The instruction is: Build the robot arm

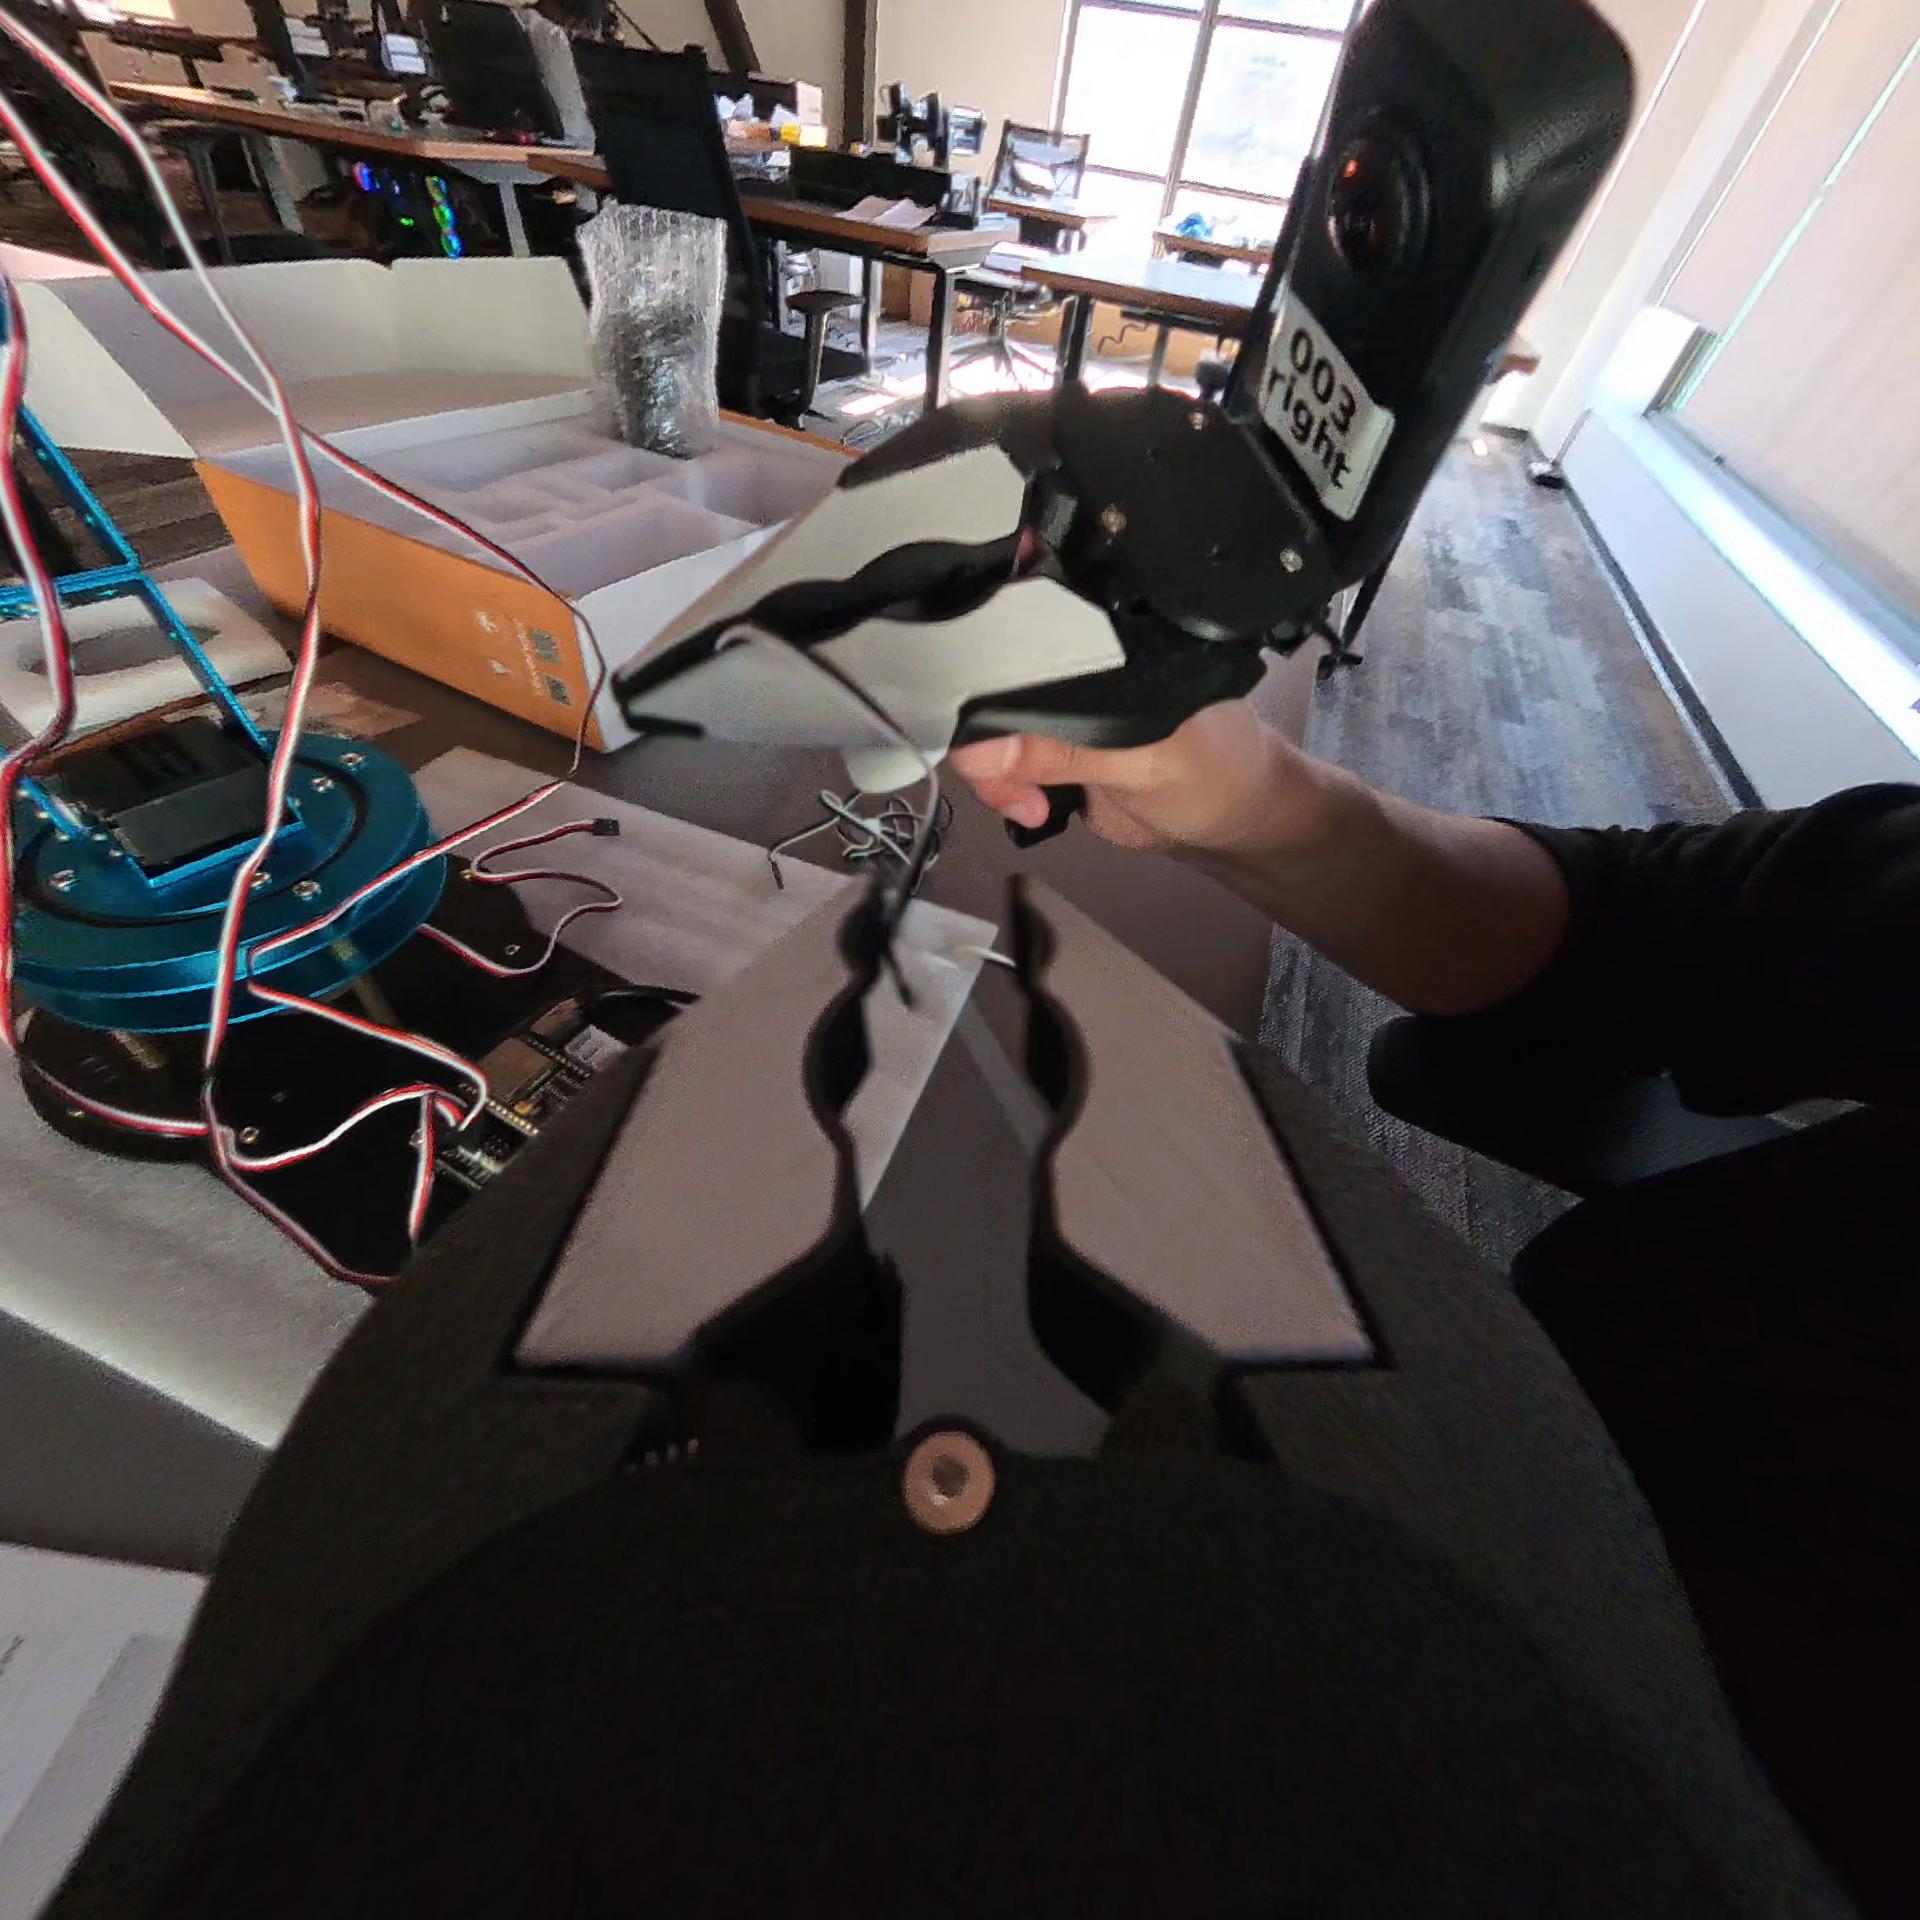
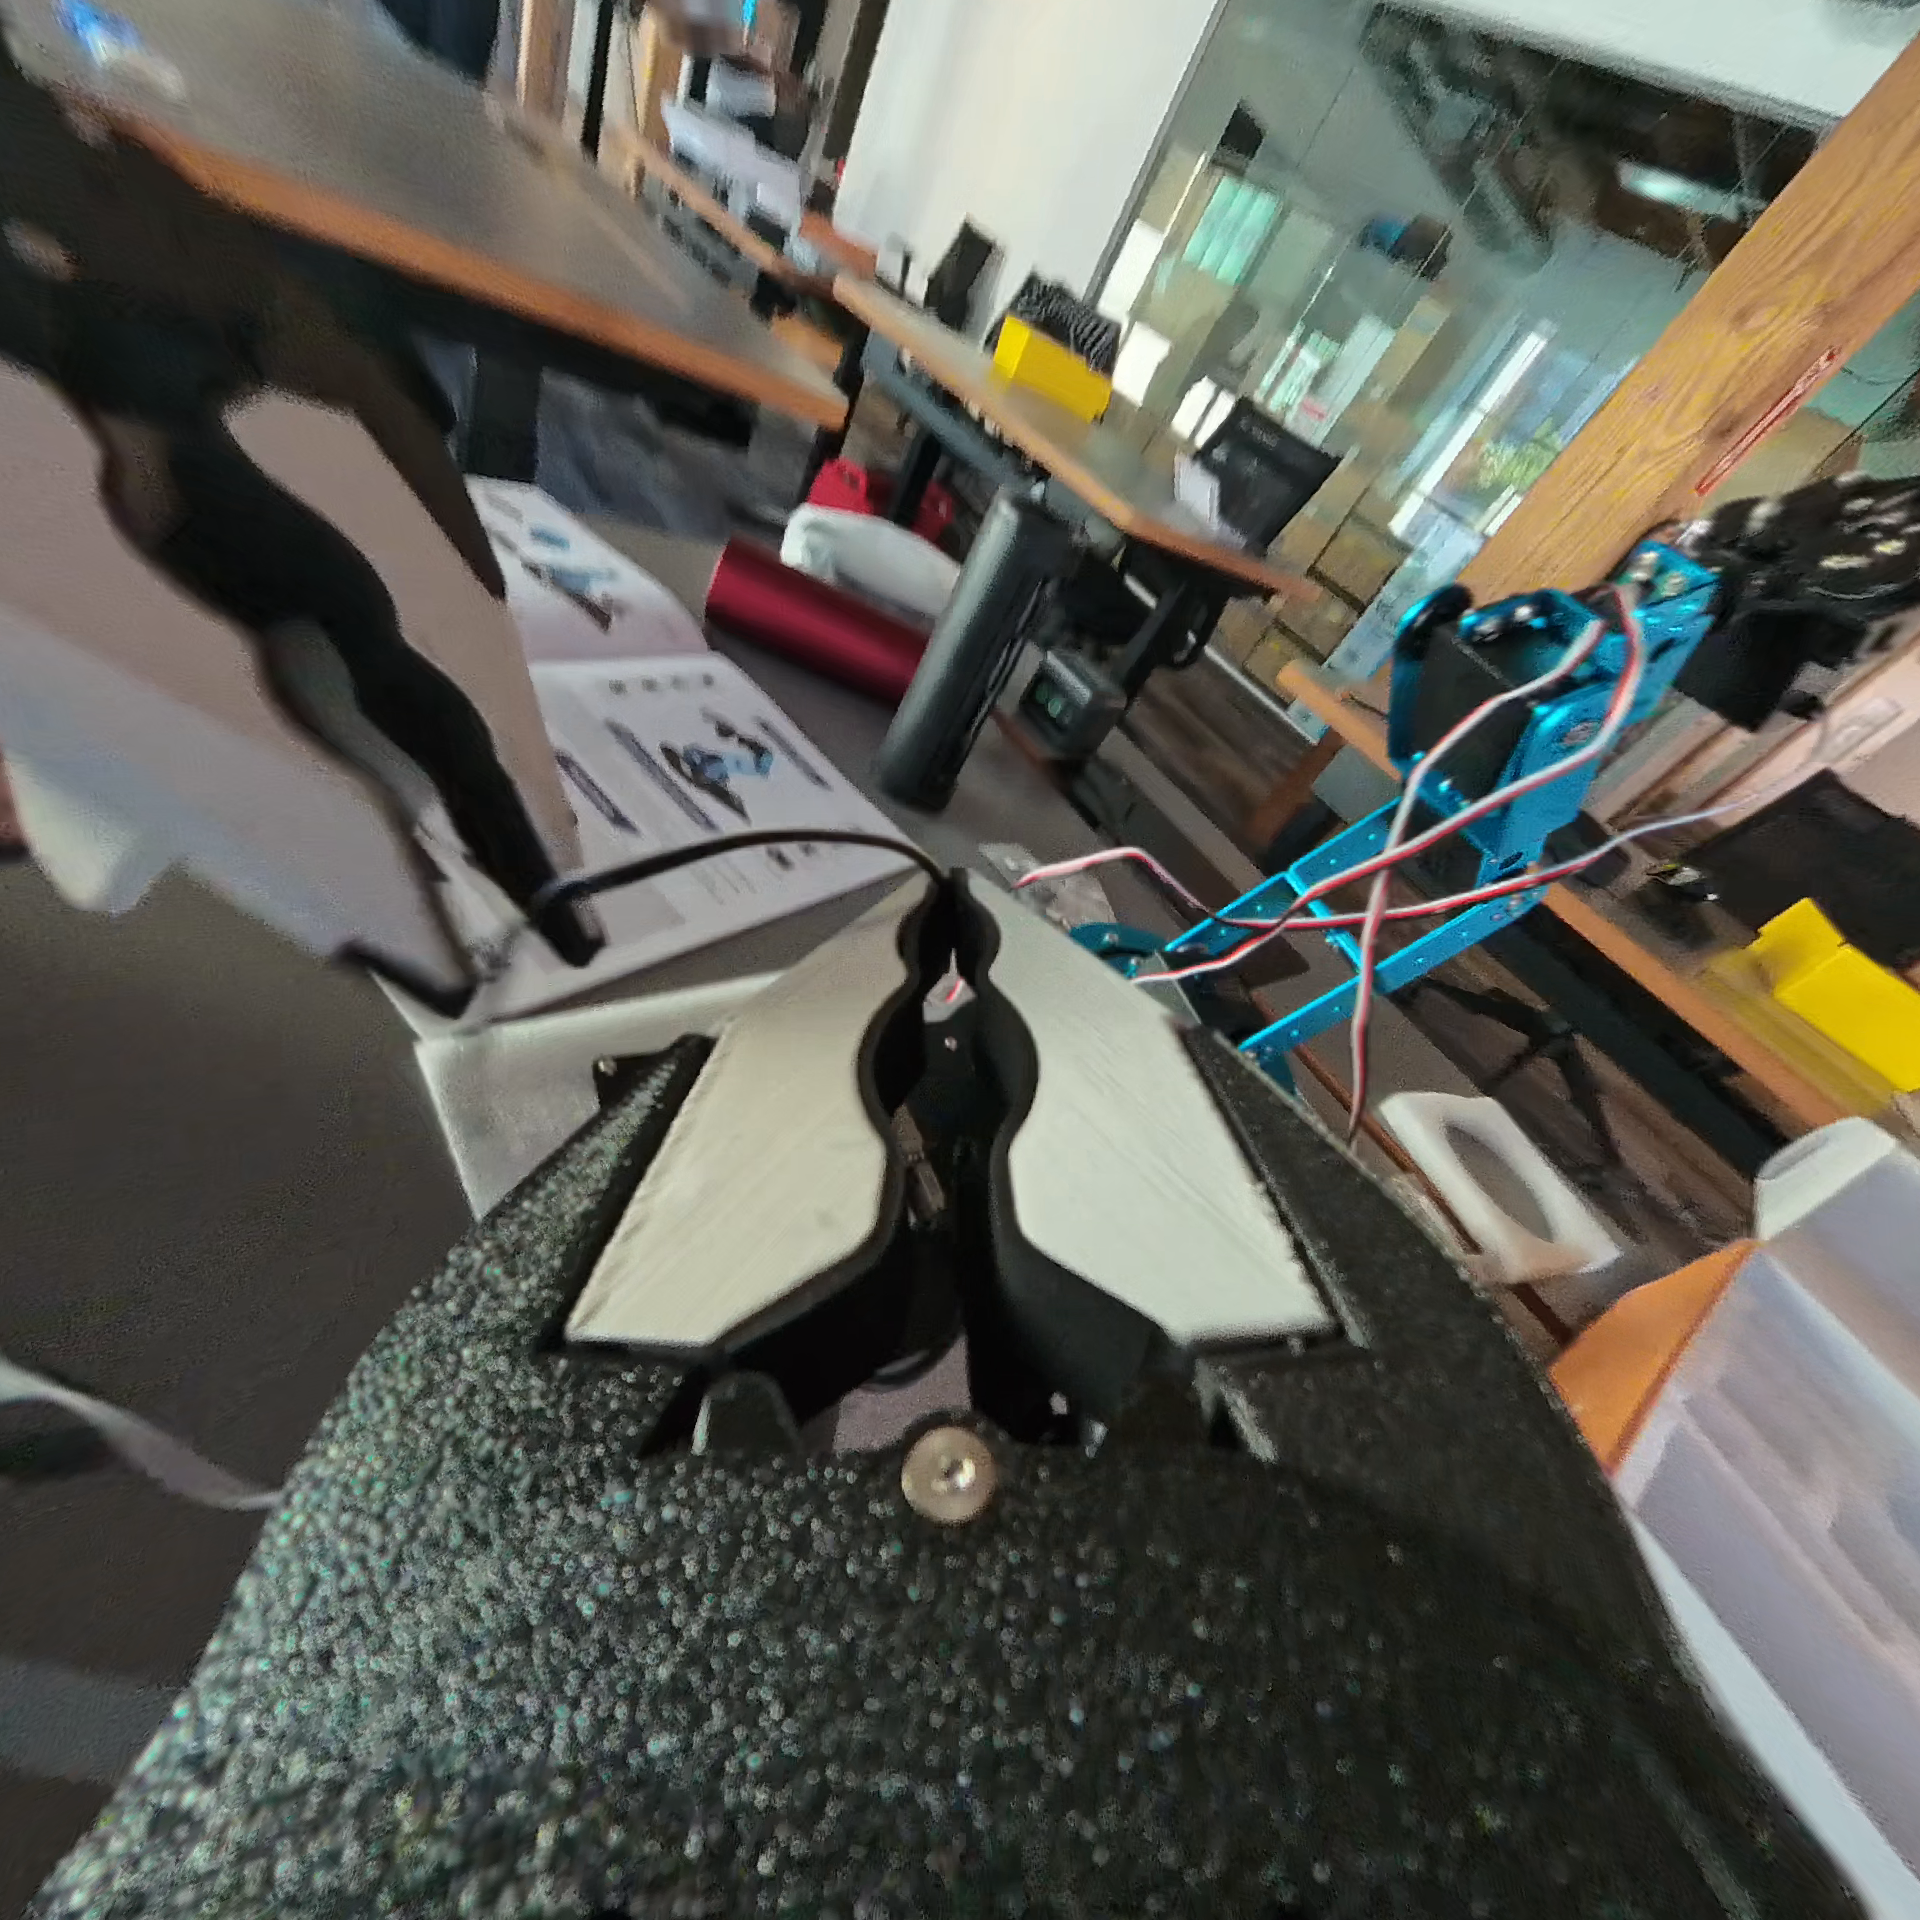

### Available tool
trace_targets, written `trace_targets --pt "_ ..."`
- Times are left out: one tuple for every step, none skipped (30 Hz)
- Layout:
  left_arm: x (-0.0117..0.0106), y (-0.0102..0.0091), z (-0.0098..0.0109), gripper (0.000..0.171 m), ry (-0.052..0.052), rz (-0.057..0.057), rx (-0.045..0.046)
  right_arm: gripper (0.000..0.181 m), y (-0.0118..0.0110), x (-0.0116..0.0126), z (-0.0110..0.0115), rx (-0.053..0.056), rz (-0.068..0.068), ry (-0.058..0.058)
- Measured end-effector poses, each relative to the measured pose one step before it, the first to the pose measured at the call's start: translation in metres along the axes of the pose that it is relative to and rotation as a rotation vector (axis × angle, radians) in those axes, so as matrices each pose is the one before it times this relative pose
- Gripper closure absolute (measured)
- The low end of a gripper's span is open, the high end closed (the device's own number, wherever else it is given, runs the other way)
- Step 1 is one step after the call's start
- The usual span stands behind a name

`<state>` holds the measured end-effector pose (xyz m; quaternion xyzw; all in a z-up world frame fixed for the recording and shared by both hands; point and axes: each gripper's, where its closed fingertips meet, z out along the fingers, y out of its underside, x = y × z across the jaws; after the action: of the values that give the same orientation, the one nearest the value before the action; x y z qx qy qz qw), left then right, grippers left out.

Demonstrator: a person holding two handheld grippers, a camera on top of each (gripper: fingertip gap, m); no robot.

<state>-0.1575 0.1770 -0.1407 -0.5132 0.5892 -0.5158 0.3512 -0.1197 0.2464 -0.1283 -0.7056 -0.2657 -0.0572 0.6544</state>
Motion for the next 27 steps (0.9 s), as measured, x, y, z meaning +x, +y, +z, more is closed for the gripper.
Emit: trace_targets --pt "0.00080 -0.00195 -0.00105 0.138 0.0088 -0.0051 0.00770 0.181 -0.00521 0.00360 -0.00466 0.0408 0.0571 -0.0139" --pt "-0.00056 -0.00308 -0.00267 0.136 0.0063 -0.0047 0.01346 0.181 -0.00655 0.00245 -0.00497 0.0514 0.0867 -0.0393" --pt "-0.00111 -0.00449 -0.00412 0.137 0.0067 -0.0021 0.02434 0.181 -0.00556 0.00165 -0.00422 0.0439 0.1092 -0.0571" --pt "-0.00243 -0.00442 -0.00413 0.137 0.0008 -0.0036 0.02526 0.181 -0.00386 0.00117 -0.00346 0.0321 0.1228 -0.0665" --pt "-0.00422 -0.00338 -0.00313 0.139 -0.0110 -0.0076 0.01768 0.181 -0.00509 0.00126 -0.00384 0.0432 0.1230 -0.0648" --pt "-0.00525 -0.00238 -0.00191 0.141 -0.0190 -0.0100 0.01278 0.181 -0.00569 -0.00006 -0.00372 0.0484 0.1101 -0.0645" --pt "-0.00394 -0.00165 -0.00044 0.143 -0.0134 -0.0107 0.01056 0.181 -0.00320 -0.00171 -0.00237 0.0313 0.0869 -0.0605" --pt "-0.00265 -0.00077 0.00067 0.144 -0.0077 -0.0142 0.00755 0.181 -0.00124 -0.00282 -0.00074 0.0195 0.0621 -0.0523" --pt "-0.00230 -0.00075 0.00146 0.146 -0.0075 -0.0170 0.00896 0.181 0.00023 -0.00522 0.00086 0.0140 0.0480 -0.0543" --pt "-0.00137 -0.00033 0.00202 0.146 -0.0028 -0.0146 0.00881 0.181 0.00195 -0.00717 0.00248 0.0049 0.0496 -0.0599" --pt "-0.00049 -0.00037 0.00233 0.146 0.0035 -0.0124 0.00743 0.181 0.00219 -0.00581 0.00347 0.0040 0.0475 -0.0456" --pt "0.00023 -0.00048 0.00251 0.146 0.0077 -0.0118 0.00828 0.181 0.00125 -0.00527 0.00394 0.0127 0.0337 -0.0361" --pt "0.00137 -0.00026 0.00233 0.147 0.0125 -0.0082 0.00575 0.181 0.00186 -0.00535 0.00449 0.0075 0.0291 -0.0347" --pt "0.00210 -0.00004 0.00214 0.147 0.0152 -0.0040 0.00319 0.181 0.00333 -0.00345 0.00511 -0.0021 0.0144 -0.0187" --pt "0.00225 -0.00053 0.00164 0.148 0.0122 -0.0009 0.00551 0.181 0.00399 -0.00156 0.00510 -0.0066 -0.0049 -0.0010" --pt "0.00227 -0.00094 0.00110 0.150 0.0108 0.0015 0.00950 0.181 0.00329 -0.00166 0.00491 -0.0041 -0.0113 0.0009" --pt "0.00274 -0.00167 0.00056 0.152 0.0128 -0.0011 0.01506 0.181 0.00256 -0.00186 0.00445 -0.0005 -0.0058 -0.0017" --pt "0.00336 -0.00199 -0.00001 0.154 0.0194 -0.0078 0.01739 0.181 0.00238 -0.00165 0.00408 -0.0018 0.0001 -0.0024" --pt "0.00377 -0.00215 -0.00063 0.155 0.0266 -0.0159 0.01678 0.181 0.00146 -0.00072 0.00321 0.0024 -0.0053 0.0024" --pt "0.00216 -0.00213 -0.00118 0.157 0.0201 -0.0233 0.01592 0.181 0.00137 -0.00046 0.00245 -0.0010 -0.0087 0.0019" --pt "0.00016 -0.00265 -0.00181 0.158 0.0108 -0.0244 0.01861 0.181 0.00151 -0.00050 0.00188 -0.0056 -0.0078 -0.0008" --pt "-0.00013 -0.00250 -0.00207 0.159 0.0109 -0.0208 0.01716 0.181 0.00175 0.00029 0.00140 -0.0089 -0.0061 0.0021" --pt "-0.00019 -0.00163 -0.00187 0.161 0.0110 -0.0180 0.01073 0.181 0.00121 0.00068 0.00077 -0.0035 -0.0049 0.0054" --pt "-0.00086 -0.00101 -0.00157 0.165 0.0062 -0.0149 0.00674 0.181 -0.00002 0.00039 0.00021 0.0053 -0.0053 0.0034" --pt "-0.00008 0.00015 -0.00104 0.168 0.0084 -0.0083 -0.00080 0.181 0.00034 0.00012 0.00033 0.0026 -0.0003 0.0003" --pt "-0.00016 0.00082 -0.00024 0.168 0.0025 0.0005 -0.00405 0.181 0.00073 -0.00019 0.00027 -0.0018 0.0037 -0.0045" --pt "-0.00078 0.00047 -0.00016 0.169 -0.0057 0.0098 -0.00146 0.181 0.00018 -0.00034 -0.00014 0.0011 0.0058 -0.0057"
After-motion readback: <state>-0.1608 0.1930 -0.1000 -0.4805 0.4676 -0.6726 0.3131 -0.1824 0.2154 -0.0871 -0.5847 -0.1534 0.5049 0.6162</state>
